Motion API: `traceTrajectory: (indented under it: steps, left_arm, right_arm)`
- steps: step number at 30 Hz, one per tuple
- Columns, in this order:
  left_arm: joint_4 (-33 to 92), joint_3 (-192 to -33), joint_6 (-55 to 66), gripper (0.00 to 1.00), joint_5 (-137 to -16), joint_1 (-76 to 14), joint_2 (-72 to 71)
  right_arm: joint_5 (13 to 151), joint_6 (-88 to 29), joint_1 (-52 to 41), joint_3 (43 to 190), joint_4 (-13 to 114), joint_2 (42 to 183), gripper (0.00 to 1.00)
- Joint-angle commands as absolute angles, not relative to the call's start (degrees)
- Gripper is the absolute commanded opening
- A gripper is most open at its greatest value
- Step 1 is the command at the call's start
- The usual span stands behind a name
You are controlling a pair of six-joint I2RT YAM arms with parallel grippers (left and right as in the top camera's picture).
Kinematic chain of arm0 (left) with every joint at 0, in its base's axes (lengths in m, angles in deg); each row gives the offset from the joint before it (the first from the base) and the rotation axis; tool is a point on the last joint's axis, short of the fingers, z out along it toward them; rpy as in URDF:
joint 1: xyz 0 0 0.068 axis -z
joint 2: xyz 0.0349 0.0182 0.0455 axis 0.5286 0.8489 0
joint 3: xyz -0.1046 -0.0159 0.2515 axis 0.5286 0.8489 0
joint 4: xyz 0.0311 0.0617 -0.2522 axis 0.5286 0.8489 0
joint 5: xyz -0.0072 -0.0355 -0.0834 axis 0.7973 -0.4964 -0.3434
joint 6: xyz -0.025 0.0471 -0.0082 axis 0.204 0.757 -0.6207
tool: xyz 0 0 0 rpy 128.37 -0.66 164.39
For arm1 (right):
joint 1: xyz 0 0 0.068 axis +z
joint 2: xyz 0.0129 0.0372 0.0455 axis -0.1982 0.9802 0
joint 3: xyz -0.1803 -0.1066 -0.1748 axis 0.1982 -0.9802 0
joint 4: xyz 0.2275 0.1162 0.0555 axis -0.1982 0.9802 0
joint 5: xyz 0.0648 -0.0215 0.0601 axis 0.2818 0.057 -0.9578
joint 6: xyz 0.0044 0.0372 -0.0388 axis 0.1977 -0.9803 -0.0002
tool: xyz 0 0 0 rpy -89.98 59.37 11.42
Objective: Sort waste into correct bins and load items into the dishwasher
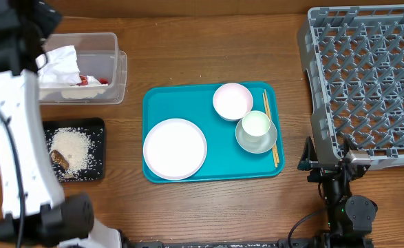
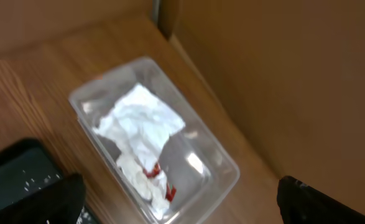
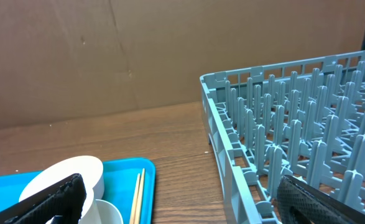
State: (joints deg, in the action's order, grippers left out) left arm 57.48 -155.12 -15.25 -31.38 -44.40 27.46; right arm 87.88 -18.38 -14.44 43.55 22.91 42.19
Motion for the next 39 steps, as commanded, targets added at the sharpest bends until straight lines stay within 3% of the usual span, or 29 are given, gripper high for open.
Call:
traceTrajectory:
  steps: [1, 12, 30, 33, 39]
  left_arm:
    - [57.9, -155.7, -15.6, 1.00, -27.5, -46.9, 26.5]
    - [65.7, -155.7, -15.6, 1.00, -27.6, -48.1, 27.3]
    - [65.8, -155.7, -15.6, 1.00, -27.6, -48.0, 27.3]
    - [65.8, -155.7, -15.6, 1.00, -27.6, -48.0, 27.3]
    - [65.8, -155.7, -15.6, 1.00, -27.6, -48.0, 27.3]
  right_arm:
    - [88.4, -18.2, -14.7, 43.0, 22.6, 41.6, 1.00]
    - [88.4, -18.2, -14.7, 43.0, 22.6, 41.6, 1.00]
    - [88.1, -18.5, -14.7, 43.0, 22.1, 41.6, 1.00]
    - [79.0, -25.3, -14.5, 43.0, 17.0, 41.6, 1.00]
    - [33.2, -61.3, -14.5, 43.0, 4.8, 41.6, 1.00]
